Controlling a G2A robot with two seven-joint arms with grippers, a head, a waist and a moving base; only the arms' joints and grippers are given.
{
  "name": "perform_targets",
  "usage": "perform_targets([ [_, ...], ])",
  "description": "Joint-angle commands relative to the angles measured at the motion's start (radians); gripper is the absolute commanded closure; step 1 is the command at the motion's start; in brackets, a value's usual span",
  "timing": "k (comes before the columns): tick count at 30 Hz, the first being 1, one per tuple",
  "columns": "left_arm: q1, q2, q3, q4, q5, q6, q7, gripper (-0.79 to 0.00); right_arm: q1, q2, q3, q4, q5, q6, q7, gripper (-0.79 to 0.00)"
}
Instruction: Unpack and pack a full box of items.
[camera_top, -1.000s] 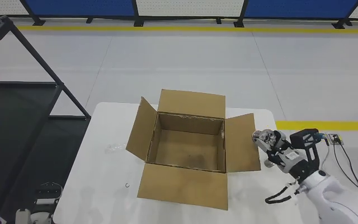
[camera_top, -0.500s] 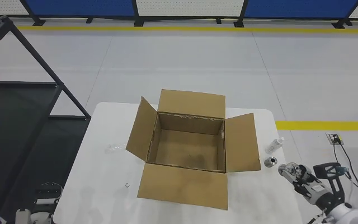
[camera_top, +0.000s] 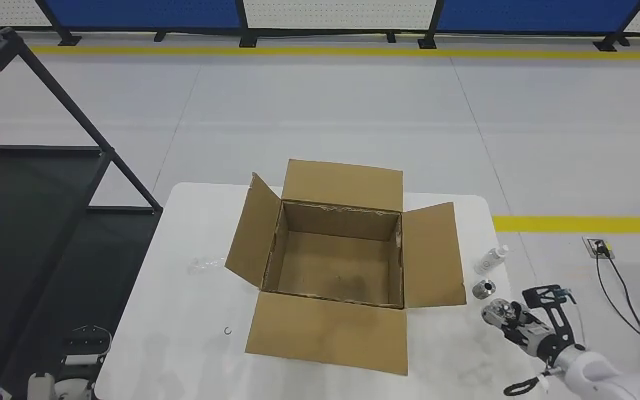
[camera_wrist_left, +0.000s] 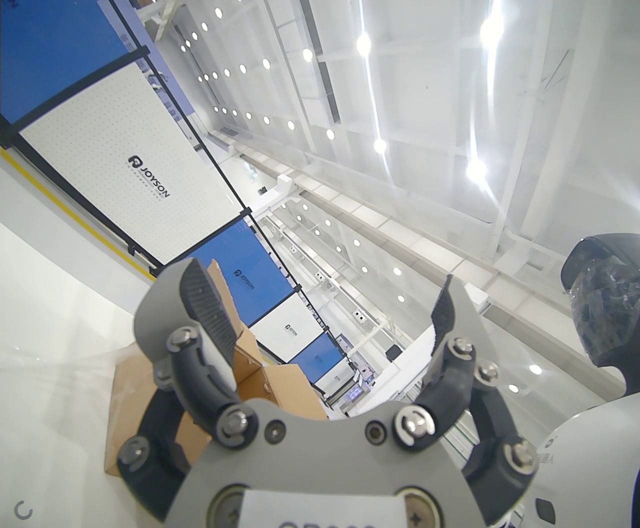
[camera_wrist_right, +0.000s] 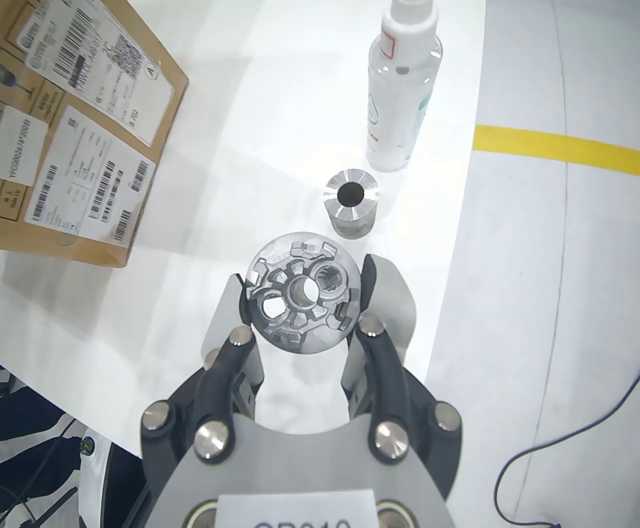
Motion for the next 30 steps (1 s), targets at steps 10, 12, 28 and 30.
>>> perform_targets([
  [10,0.000,0.000,0.000,0.000,0.000,0.000,0.000,-0.785,0.026,0.017,-0.059,0.046,-0.075,-0.006,-0.026,0.000],
  [12,0.000,0.000,0.000,0.000,0.000,0.000,0.000,-0.785,0.032,0.020,-0.069,0.052,-0.082,-0.007,-0.031,0.000],
  [28,0.000,0.000,0.000,0.000,0.000,0.000,0.000,-0.785,0.072,0.042,-0.116,0.097,-0.088,-0.007,-0.014,-0.785],
  [30,0.000,0.000,0.000,0.000,0.000,0.000,0.000,-0.785,0.068,0.045,-0.114,0.095,-0.078,-0.018,-0.016,-0.785],
])
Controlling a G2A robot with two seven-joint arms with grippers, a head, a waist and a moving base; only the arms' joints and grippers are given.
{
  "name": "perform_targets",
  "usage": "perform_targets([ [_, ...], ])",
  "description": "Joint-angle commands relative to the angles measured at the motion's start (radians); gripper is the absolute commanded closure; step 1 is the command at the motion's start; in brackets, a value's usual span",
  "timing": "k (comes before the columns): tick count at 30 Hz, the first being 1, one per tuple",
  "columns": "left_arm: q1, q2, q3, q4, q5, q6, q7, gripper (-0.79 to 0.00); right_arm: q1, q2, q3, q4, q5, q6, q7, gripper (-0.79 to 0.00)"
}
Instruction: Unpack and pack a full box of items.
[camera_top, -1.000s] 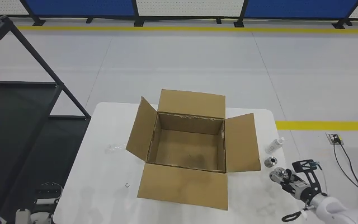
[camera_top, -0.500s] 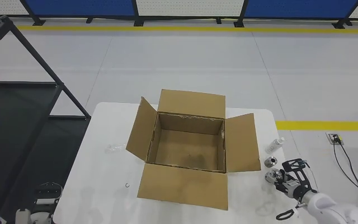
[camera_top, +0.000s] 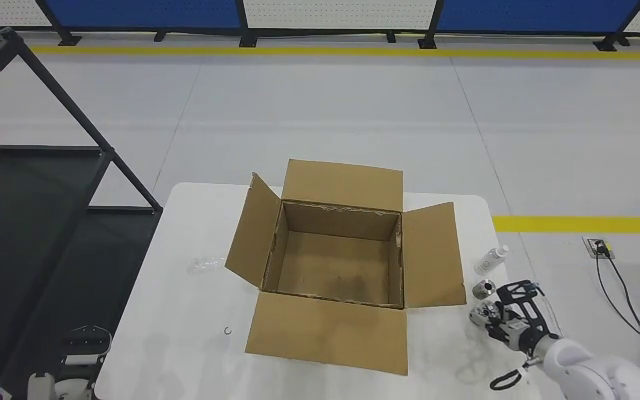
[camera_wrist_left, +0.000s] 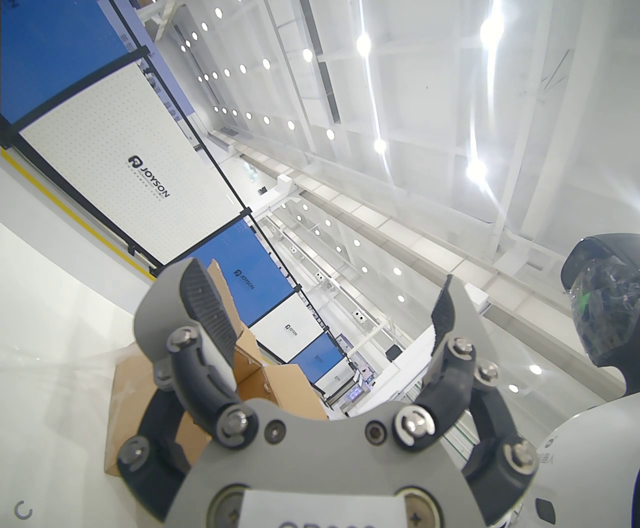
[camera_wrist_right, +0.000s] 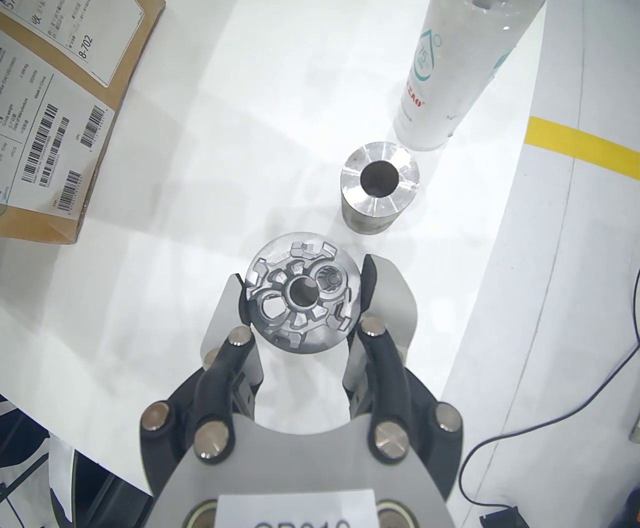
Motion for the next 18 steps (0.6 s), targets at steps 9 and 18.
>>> perform_targets([
  [9,0.000,0.000,0.000,0.000,0.000,0.000,0.000,-0.785,-0.032,0.013,0.019,-0.039,0.047,-0.014,-0.042,-0.785],
  [18,0.000,0.000,0.000,0.000,0.000,0.000,0.000,-0.785,-0.060,0.024,0.083,-0.133,0.285,-0.039,-0.056,-0.785],
])
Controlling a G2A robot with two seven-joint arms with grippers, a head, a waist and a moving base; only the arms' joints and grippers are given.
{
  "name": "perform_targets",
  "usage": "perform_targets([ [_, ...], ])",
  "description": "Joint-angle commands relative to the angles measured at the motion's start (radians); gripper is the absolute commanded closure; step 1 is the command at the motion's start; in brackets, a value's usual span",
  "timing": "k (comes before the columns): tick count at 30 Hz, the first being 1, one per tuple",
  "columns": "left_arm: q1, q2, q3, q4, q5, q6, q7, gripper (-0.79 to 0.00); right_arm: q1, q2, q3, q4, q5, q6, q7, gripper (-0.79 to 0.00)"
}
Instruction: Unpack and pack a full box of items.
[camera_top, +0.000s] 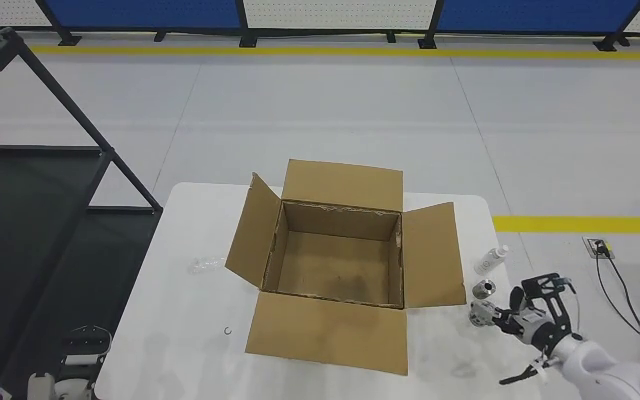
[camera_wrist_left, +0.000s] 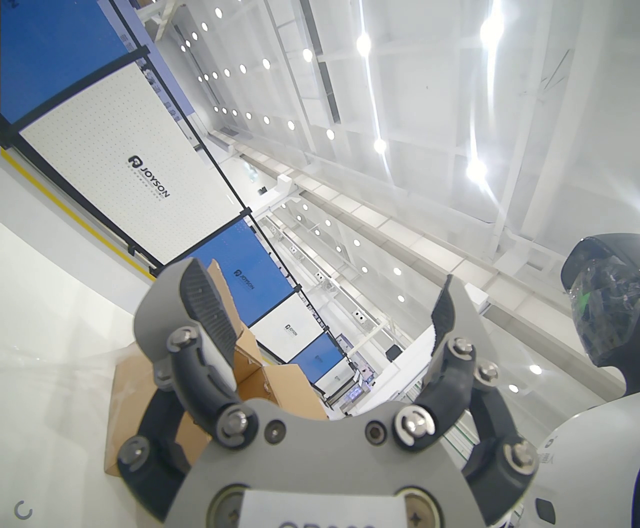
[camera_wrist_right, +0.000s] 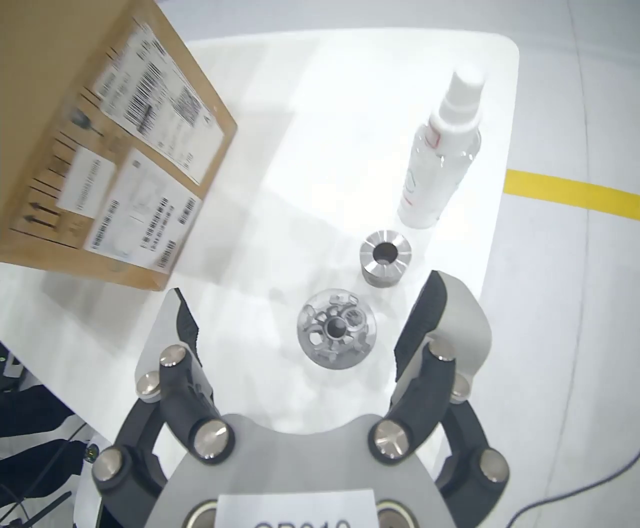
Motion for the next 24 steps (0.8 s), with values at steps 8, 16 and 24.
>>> perform_targets([
  [8,0.000,0.000,0.000,0.000,0.000,0.000,0.000,-0.785,0.041,0.025,0.045,-0.013,0.465,-0.112,0.142,-0.785],
  [16,0.000,0.000,0.000,0.000,0.000,0.000,0.000,-0.785,0.106,0.048,0.054,0.045,0.748,-0.143,0.319,-0.785],
  [24,-0.013,0.001,-0.003,-0.002,-0.011,0.030,-0.002,-0.785,0.095,0.050,0.033,0.054,0.794,-0.146,0.311,-0.785],
])
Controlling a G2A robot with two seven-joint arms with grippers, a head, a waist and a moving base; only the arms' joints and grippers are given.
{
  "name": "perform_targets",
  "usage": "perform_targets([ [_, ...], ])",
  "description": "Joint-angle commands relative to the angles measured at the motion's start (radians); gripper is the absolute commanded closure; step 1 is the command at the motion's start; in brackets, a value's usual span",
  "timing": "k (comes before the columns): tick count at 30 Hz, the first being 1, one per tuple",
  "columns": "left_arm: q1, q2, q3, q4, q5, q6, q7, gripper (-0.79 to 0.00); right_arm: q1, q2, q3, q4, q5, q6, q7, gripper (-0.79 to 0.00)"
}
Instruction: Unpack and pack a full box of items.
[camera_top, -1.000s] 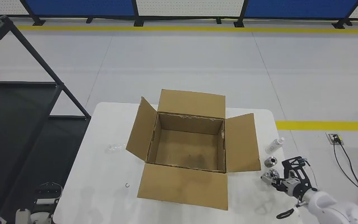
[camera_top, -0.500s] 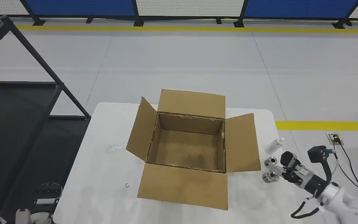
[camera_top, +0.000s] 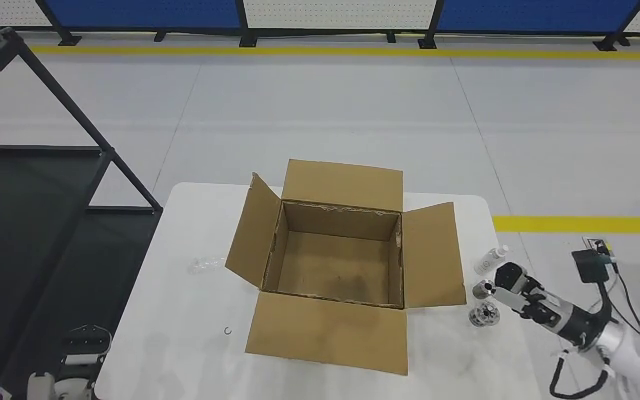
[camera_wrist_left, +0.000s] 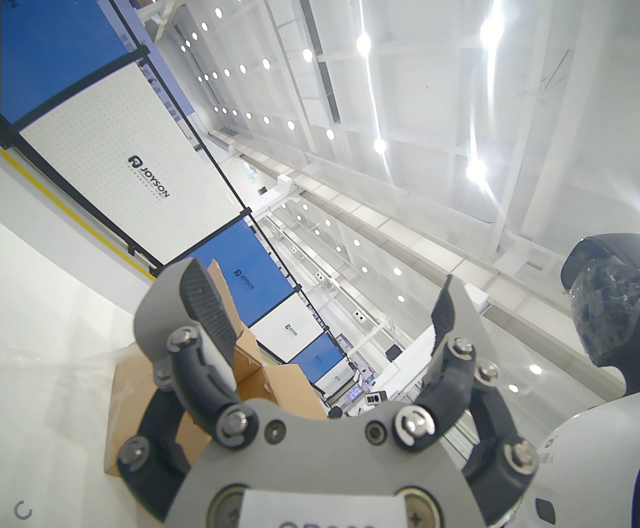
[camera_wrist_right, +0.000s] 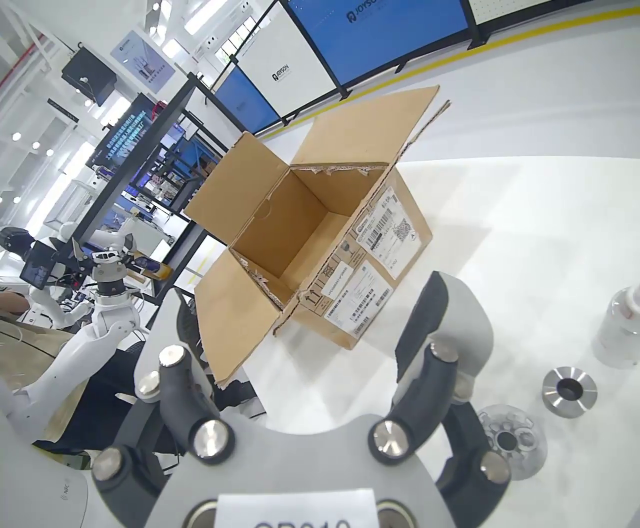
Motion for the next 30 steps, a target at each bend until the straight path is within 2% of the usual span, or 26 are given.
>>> perform_targets([
  [1,-0.007,0.000,-0.004,-0.002,-0.008,0.016,-0.001,-0.785,-0.004,0.004,-0.012,0.016,0.049,-0.013,0.017,-0.785],
  [3,-0.008,0.000,-0.005,-0.004,-0.013,0.018,-0.003,-0.785,0.000,0.011,-0.018,0.045,0.096,-0.034,0.058,-0.785],
  [4,-0.007,0.000,-0.005,-0.005,-0.014,0.019,-0.005,-0.785,0.003,0.014,-0.020,0.062,0.106,-0.044,0.078,-0.508],
  [5,-0.007,-0.001,-0.005,-0.007,-0.014,0.020,-0.006,-0.785,0.007,0.018,-0.021,0.081,0.103,-0.050,0.090,-0.369],
  [6,-0.006,-0.001,-0.003,-0.009,-0.014,0.020,-0.006,-0.785,0.013,0.020,-0.028,0.099,0.099,-0.051,0.096,-0.314],
  [8,-0.004,-0.003,0.002,-0.015,-0.012,0.019,-0.009,-0.785,0.023,0.025,-0.052,0.136,0.103,-0.051,0.096,-0.080],
  [9,-0.003,-0.003,0.005,-0.019,-0.011,0.018,-0.011,-0.785,0.028,0.026,-0.063,0.158,0.107,-0.054,0.093,0.000],
  [21,0.011,-0.009,0.012,-0.043,0.002,0.009,-0.011,-0.785,0.087,0.034,-0.210,0.370,0.135,-0.102,0.013,0.000],
  [28,0.014,-0.012,0.014,-0.044,0.009,0.001,-0.015,-0.785,0.135,0.023,-0.314,0.405,0.150,-0.050,-0.065,0.000],
  [30,0.017,-0.013,0.014,-0.045,0.007,-0.002,-0.015,-0.785,0.147,0.021,-0.332,0.403,0.091,-0.034,-0.118,0.000],
])
